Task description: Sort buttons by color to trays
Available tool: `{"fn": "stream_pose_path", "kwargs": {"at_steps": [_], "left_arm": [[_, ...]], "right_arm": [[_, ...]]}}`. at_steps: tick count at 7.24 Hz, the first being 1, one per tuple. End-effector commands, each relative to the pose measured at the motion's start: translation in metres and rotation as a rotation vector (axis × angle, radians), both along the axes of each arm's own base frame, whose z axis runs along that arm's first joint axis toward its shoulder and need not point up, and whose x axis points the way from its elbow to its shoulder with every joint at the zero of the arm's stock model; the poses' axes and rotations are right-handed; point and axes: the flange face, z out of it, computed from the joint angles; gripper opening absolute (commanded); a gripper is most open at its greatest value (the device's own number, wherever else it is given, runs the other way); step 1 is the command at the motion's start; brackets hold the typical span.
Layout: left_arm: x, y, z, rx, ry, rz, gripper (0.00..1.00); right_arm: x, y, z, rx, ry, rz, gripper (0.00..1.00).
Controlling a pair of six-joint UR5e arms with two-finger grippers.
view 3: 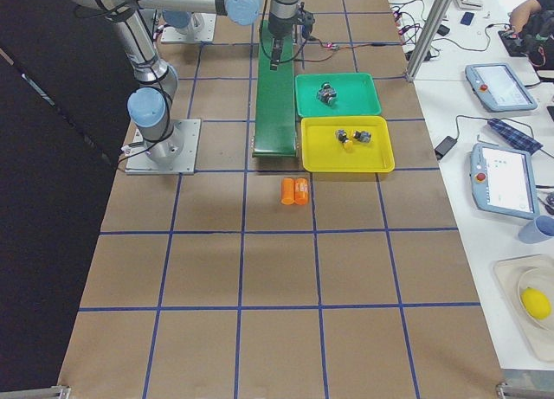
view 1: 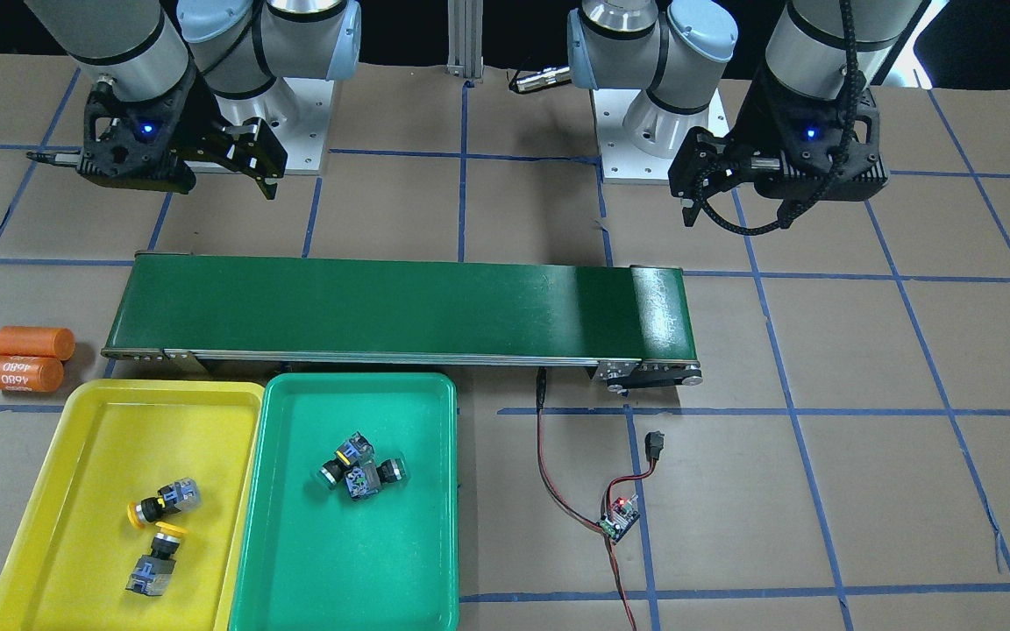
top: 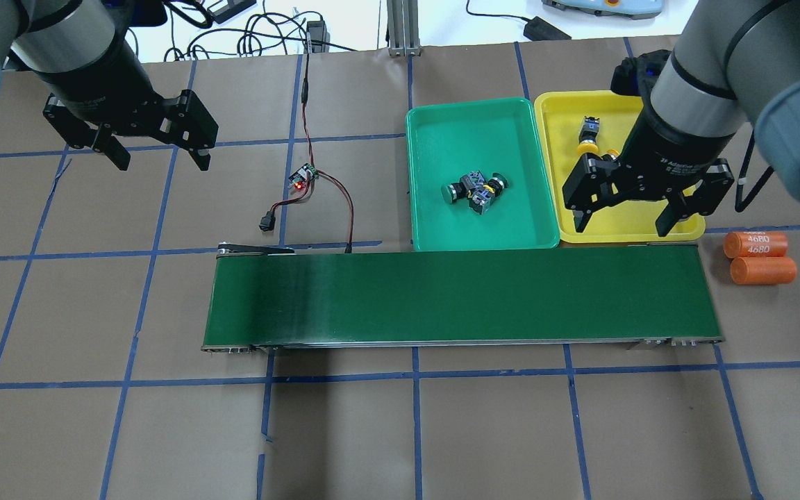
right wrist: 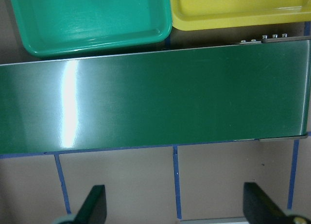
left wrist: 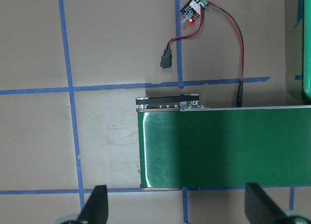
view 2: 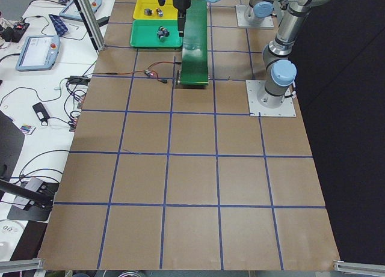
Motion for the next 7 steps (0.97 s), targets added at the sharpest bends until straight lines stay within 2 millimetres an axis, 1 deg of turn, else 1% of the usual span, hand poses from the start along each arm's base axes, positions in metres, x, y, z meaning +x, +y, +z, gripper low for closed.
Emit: {"fn": "stream_pose_path", "kwargs": {"at_steps": [1, 4, 5, 6, 7], "left_arm": [[-0.001, -0.002, -0.004, 0.009, 0.001, -0.002, 1.0], [0.001, 0.0, 0.001, 0.0, 0.002, 0.002, 1.0], [0.0, 0.001, 0.002, -0.002, 0.002, 0.001, 1.0], [0.0, 0.002, 0.001, 0.001, 0.0, 0.001, 1.0], [-0.003, -0.001, -0.003, 0.013, 0.036, -0.01, 1.0]], "right_arm": [[0.01, 0.006, -0.002, -0.002, 0.02, 0.032, 1.0], [0.008, 0.002, 0.008, -0.025, 0.035, 0.045, 1.0], [0.003, 0.003, 0.02, -0.042, 0.068, 0.071, 1.0], [0.004, 0.001, 0.019, -0.039, 0.065, 0.077, 1.0], [0.004, 0.002, 0.02, -0.042, 0.065, 0.076, 1.0]]}}
